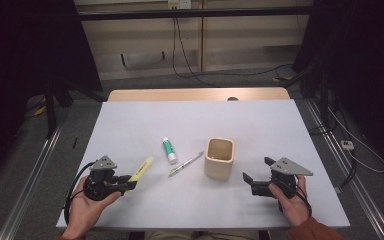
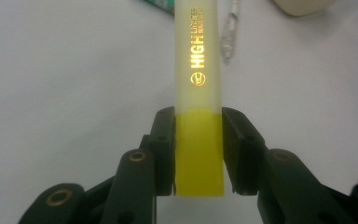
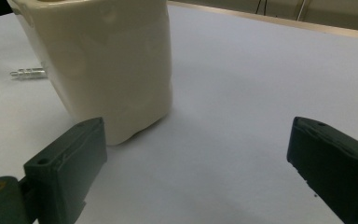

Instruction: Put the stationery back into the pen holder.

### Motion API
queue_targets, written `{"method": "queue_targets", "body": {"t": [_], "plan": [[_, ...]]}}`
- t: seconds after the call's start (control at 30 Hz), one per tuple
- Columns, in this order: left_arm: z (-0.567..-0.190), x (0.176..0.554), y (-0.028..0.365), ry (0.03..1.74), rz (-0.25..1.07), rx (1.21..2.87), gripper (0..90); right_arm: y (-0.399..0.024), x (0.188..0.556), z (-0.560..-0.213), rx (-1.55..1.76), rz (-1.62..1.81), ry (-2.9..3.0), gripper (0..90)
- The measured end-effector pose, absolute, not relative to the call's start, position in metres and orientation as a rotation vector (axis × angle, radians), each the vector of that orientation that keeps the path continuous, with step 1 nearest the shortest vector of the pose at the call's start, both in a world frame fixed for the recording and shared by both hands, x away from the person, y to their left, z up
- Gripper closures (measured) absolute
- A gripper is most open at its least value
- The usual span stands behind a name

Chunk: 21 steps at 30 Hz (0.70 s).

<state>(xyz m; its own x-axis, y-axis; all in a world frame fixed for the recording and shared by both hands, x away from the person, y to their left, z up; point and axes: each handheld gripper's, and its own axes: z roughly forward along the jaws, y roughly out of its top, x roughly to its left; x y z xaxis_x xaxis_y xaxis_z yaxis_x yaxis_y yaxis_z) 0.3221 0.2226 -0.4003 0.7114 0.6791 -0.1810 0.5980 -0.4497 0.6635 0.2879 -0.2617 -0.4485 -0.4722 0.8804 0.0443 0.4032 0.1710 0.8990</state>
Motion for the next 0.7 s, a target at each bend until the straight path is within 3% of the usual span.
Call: {"method": "queue_targets", "body": {"t": [0.7], "plan": [[-0.386, 0.312, 0.155, 0.711, 0.016, 2.27, 67.4, -0.247, 0.273, -0.445, 1.054, 1.251, 2.041, 4.8]]}}
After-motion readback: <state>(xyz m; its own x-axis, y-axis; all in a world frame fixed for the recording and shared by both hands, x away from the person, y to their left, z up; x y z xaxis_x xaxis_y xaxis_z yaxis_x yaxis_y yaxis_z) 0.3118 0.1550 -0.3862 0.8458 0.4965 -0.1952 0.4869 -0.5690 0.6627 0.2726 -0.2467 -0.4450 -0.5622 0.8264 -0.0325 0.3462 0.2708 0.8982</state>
